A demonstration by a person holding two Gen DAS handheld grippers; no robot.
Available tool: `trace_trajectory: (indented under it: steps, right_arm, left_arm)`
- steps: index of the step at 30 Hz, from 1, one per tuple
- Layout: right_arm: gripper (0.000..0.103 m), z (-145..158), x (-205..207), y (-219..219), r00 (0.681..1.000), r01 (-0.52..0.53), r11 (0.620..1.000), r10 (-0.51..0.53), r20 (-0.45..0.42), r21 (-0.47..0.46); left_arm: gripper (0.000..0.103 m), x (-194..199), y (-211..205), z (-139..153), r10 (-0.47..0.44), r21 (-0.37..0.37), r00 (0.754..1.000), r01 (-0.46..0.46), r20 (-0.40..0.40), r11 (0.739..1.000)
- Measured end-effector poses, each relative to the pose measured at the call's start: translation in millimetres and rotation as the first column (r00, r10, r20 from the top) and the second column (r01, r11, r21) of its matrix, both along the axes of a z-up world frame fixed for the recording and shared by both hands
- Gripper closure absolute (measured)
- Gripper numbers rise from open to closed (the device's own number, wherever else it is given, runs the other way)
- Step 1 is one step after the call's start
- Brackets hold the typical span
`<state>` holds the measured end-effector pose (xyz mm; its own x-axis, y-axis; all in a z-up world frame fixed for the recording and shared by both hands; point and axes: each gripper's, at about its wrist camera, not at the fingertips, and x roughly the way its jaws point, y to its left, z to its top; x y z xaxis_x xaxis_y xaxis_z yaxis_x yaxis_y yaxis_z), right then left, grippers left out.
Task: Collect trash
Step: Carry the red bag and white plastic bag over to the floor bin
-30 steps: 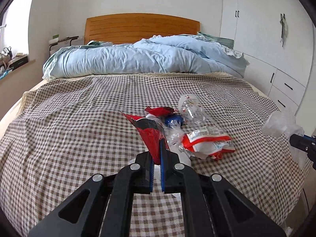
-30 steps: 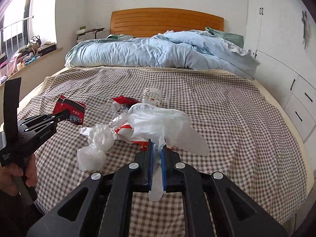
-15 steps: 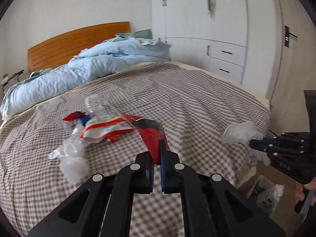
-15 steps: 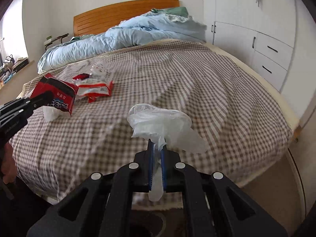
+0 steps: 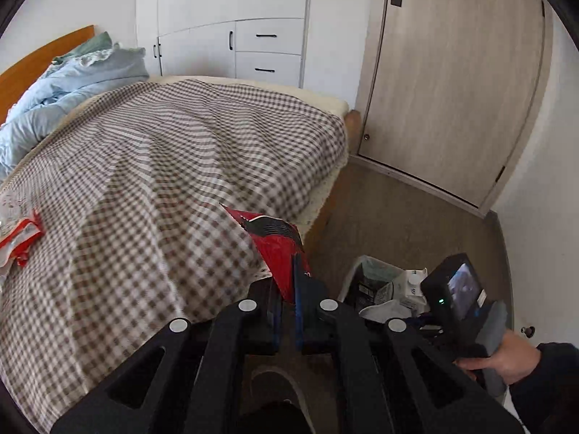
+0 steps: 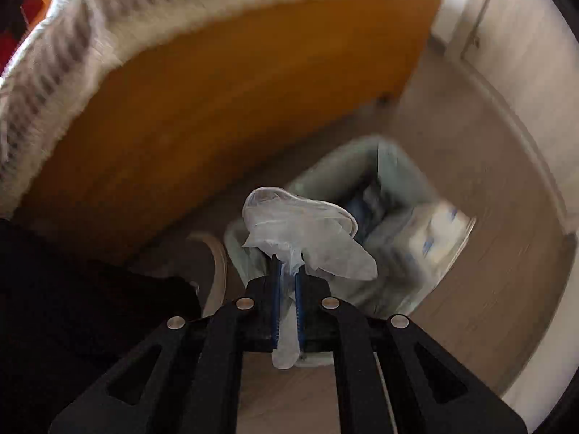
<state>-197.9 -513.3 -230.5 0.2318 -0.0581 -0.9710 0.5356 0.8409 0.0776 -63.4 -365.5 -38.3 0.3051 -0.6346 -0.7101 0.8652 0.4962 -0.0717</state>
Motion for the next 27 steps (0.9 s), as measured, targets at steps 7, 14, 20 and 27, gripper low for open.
trace_trajectory:
  steps: [7, 14, 20, 27]
  right_arm:
    - [0.062, -62, 1, -23, 0.993, 0.114, 0.984, -0.108, -0.047, 0.138]
    - [0.05, -48, -9, -34, 0.981, 0.19, 0.973, -0.193, 0.012, 0.128]
    - [0.049, 5, -47, -60, 0.958, 0.278, 0.961, -0.276, 0.072, -0.011]
    - [0.043, 23, -85, -70, 0.947, 0.315, 0.948, -0.312, 0.074, -0.044]
  left_arm:
    - [0.101, -6, -36, -40, -0.027, 0.076, 0.993, 0.036, -0.111, 0.996]
    - [0.101, -12, -70, -79, -0.048, 0.155, 0.976, 0.083, -0.214, 0.984]
    - [0.1, -26, -128, -133, -0.102, 0.273, 0.931, 0.206, -0.351, 0.94]
    - [0.099, -43, -167, -212, -0.08, 0.386, 0.852, 0.316, -0.518, 0.867]
